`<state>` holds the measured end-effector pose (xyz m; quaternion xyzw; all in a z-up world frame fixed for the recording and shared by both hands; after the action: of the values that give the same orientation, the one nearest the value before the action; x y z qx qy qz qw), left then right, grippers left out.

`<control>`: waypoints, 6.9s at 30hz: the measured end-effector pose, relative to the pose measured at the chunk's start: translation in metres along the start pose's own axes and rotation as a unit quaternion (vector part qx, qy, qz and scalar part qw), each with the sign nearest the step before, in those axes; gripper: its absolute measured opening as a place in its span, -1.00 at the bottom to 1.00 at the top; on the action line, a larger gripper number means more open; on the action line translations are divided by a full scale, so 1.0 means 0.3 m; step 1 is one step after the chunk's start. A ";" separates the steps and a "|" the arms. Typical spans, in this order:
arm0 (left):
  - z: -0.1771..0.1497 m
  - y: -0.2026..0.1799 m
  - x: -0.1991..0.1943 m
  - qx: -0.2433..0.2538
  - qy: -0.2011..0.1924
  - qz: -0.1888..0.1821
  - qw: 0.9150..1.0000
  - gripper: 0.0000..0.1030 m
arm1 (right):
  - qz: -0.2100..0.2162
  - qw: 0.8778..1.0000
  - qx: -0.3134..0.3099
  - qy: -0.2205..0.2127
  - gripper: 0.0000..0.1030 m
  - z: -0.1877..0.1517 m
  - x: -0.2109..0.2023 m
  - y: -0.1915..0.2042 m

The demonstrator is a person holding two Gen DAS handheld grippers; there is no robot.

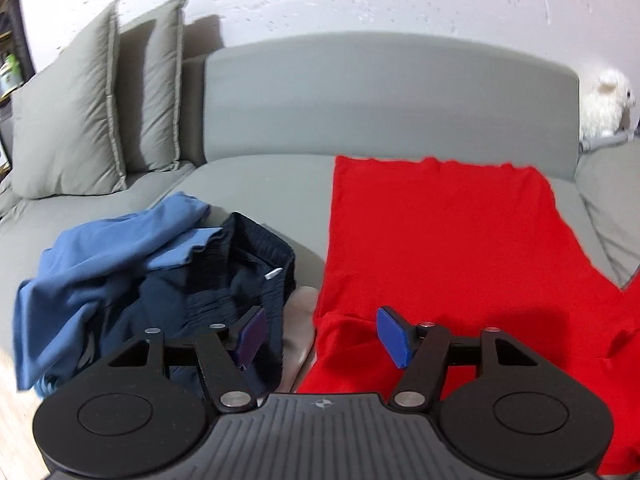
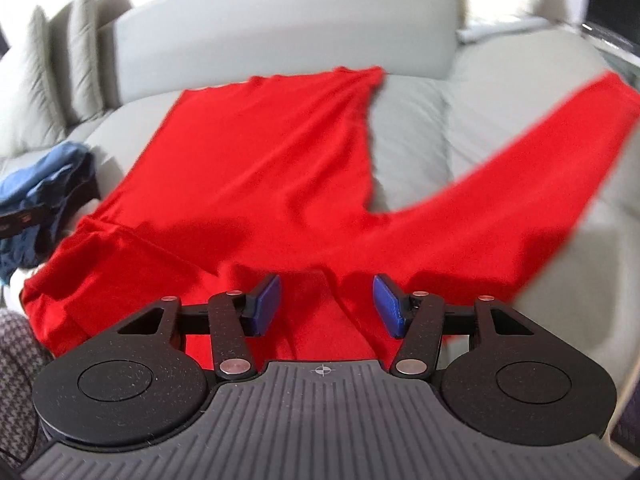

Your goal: Fold clothes

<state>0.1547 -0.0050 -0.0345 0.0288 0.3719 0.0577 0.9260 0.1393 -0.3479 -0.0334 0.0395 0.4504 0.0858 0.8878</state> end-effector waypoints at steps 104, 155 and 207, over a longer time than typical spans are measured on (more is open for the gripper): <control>-0.222 0.015 -0.036 0.135 0.147 -0.030 0.979 -0.58 | -0.019 0.991 -0.008 0.132 -0.50 -0.096 -0.004 0.074; -0.176 -0.153 0.000 0.109 0.049 -0.075 0.990 -0.76 | 0.005 0.993 0.016 0.116 -0.45 -0.079 0.128 0.174; 0.247 -1.005 0.258 0.078 0.038 -0.148 0.985 -0.11 | -0.194 0.925 0.258 -0.198 -0.90 0.344 0.059 -1.212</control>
<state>0.2871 -0.2950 -0.0630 0.0428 0.4102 -0.1085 0.9045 0.2752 -0.7010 -0.0400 0.1953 0.2705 -0.2169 0.9174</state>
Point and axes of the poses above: each gripper's, at about its wrist camera, not at the fingertips, and x roughly the way its jaws point, y to its left, z to its top, the point moved 2 cm from there along x, roughly the way its jaws point, and after that the axes turned 1 degree about -x, right-handed, at the moved point
